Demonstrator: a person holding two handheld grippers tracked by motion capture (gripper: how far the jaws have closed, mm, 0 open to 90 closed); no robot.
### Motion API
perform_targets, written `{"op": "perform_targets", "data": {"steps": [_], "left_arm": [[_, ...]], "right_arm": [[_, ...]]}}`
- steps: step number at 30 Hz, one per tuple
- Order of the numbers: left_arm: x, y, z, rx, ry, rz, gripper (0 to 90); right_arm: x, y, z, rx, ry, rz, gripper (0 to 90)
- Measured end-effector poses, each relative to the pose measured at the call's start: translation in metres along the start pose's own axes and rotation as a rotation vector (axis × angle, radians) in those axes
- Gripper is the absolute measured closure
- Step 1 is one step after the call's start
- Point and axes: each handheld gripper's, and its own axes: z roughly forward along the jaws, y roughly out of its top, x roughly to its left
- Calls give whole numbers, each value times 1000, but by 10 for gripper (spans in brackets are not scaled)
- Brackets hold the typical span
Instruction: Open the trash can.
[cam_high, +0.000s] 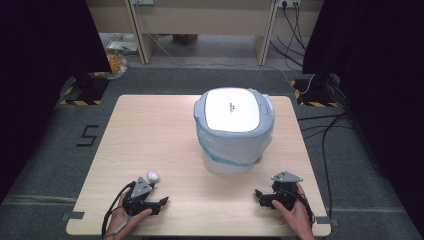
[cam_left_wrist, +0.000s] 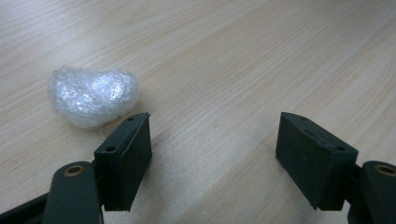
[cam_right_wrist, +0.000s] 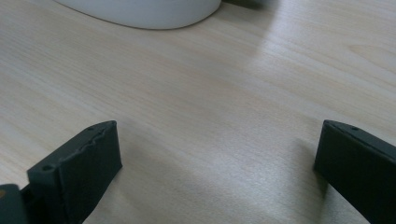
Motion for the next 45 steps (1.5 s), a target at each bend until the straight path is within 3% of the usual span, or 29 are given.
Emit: {"op": "perform_targets", "data": {"steps": [1,3,4,5,7,10,15,17,19,22,25,28,30,33,35,36,40,45], "left_arm": [[0,0,0,1,-1,2,259],[-3,1,1,-8,-1,11,268],[-5,1,1,-11,3,23,274],[-5,1,1,-11,3,23,274],[-8,3,3,-21,-7,13,263],[-15,13,5,-78,-10,0,250],[-24,34,14,-113,-23,20,240],[-29,54,25,-126,-18,62,240],[-30,63,32,-136,-8,70,240],[-34,84,54,-146,-14,82,243],[-36,93,67,-147,-21,85,251],[-40,103,84,-153,-22,84,254],[-41,106,90,-152,-17,89,257],[-40,109,94,-157,-7,86,263],[-39,110,95,-156,-2,87,269],[-37,112,98,-155,6,93,271],[-32,114,98,-141,-5,90,225],[-27,114,98,-146,18,80,232]], "right_arm": [[0,1,-1,3,-2,5,48],[-5,3,-4,-9,-16,18,226],[-8,4,-5,-10,-16,34,234],[-8,4,-5,-10,-16,34,234],[-18,10,-8,-49,-33,91,183],[-31,22,-10,-101,-58,145,179],[-48,47,-7,-129,-91,174,181],[-62,68,-1,-144,-103,190,181],[-73,84,7,-156,-113,201,181],[-82,101,24,-147,-113,222,182],[-85,109,38,-127,-117,221,182],[-91,117,63,-118,-78,252,186],[-92,120,73,-136,-100,265,199],[-91,121,83,-165,-57,310,199],[-91,120,86,-157,-57,307,198],[-89,117,94,-113,-56,283,191],[-87,115,96,-107,-46,290,194],[-81,116,89,-80,-38,287,248]]}}
